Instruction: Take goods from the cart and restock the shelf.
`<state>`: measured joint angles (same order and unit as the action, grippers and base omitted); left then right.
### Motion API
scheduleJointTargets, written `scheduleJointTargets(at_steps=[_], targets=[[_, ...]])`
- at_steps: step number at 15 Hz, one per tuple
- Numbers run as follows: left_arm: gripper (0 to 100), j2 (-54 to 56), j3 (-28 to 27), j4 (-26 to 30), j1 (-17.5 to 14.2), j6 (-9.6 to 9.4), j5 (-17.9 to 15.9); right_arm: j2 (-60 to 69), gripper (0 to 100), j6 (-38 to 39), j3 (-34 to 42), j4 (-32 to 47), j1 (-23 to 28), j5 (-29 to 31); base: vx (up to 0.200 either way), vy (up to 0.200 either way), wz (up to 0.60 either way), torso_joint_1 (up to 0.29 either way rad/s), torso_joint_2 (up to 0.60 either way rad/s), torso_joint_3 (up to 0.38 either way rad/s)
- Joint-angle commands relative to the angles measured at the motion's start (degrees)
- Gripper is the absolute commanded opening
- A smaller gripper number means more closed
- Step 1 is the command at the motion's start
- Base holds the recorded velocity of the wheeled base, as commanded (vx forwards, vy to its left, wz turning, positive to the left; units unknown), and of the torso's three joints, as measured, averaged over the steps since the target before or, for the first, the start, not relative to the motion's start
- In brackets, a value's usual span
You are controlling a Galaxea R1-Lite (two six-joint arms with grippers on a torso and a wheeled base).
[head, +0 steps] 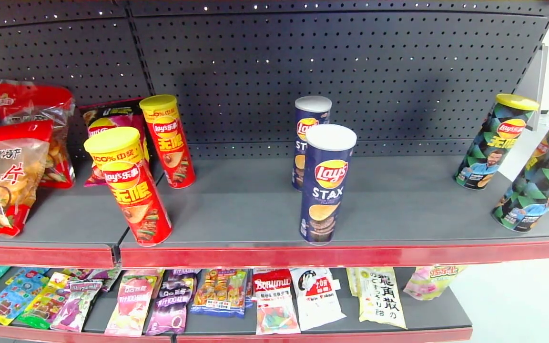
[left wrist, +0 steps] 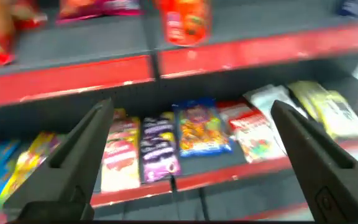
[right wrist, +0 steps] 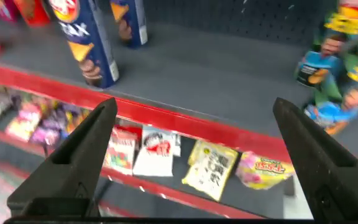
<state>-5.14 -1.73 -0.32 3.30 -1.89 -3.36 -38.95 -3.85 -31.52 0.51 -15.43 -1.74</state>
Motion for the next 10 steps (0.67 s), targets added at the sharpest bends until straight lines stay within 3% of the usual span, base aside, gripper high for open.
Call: scheduleJointTargets(at_steps=[1,6,10], targets=[[100,0.13,1.20,-1.62,-0.05,0.92,2.40,-23.01,100,-2.65,-7.15,-0.42,-2.58,0.34,0.000,0.000,0.00,0.000,0.00,0.000],[100,0.22,1.64,-2.58,-0.05,0.57,2.57,-37.60,100,-2.56,-8.55,-0.51,-4.78,1.74,0.000,0.000,0.00,0.000,0.00,0.000],[100,0.22,1.64,-2.50,-0.14,0.40,2.49,-47.36,100,-2.56,-13.91,-3.24,-5.75,1.74,0.000,0.000,0.00,0.000,0.00,0.000]])
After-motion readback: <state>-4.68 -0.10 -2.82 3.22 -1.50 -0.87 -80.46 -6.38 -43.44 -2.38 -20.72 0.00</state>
